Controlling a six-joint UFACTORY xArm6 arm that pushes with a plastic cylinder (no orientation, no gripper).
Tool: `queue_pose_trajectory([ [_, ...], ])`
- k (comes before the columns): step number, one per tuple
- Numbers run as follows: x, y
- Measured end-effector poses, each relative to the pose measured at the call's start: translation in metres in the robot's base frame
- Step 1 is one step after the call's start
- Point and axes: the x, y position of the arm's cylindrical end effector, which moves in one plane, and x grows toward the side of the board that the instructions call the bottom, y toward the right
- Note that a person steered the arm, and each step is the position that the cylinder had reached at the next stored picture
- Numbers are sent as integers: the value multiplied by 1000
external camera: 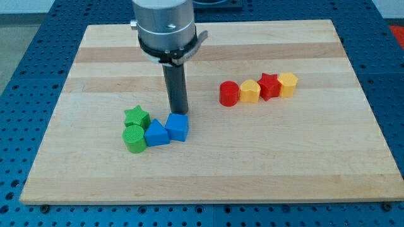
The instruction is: Move the green star to the left of the green circle
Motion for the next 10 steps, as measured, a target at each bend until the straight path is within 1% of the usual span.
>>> queue_pose_trajectory([
  [1,-11,-33],
  [2,-6,-42],
  [4,-3,-22],
  [6,23,-33],
  [7,23,-67],
  [8,23,-86],
  [9,8,-84],
  [10,7,-99],
])
